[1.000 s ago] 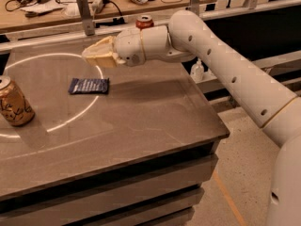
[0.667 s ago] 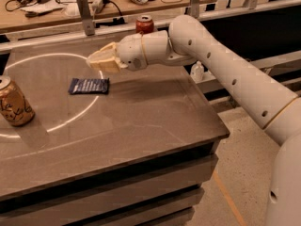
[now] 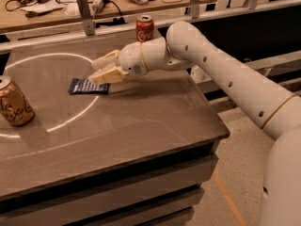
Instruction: Pick rxbar blueberry
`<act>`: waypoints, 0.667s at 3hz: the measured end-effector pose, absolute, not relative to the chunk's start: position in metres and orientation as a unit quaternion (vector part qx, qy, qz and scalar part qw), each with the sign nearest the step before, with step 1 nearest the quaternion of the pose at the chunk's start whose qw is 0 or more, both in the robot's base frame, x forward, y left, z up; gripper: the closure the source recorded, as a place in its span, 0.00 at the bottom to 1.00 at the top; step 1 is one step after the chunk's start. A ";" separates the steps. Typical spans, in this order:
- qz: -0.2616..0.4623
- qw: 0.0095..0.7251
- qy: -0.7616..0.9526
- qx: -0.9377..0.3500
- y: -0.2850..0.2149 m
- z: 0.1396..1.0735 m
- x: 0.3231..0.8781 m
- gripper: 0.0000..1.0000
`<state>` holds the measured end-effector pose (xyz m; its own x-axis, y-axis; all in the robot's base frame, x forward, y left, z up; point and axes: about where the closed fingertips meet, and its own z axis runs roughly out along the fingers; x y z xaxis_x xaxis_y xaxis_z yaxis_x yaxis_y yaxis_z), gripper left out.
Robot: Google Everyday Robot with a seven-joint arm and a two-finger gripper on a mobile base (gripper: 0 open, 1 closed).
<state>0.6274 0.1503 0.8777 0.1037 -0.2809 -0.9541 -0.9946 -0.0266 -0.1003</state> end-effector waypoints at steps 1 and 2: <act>0.402 0.431 0.547 -0.595 0.155 0.864 0.626 0.00; 0.402 0.424 0.551 -0.596 0.158 0.857 0.625 0.00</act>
Offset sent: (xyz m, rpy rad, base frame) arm -0.0019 0.0068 -0.0288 -0.0533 0.0483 -0.0061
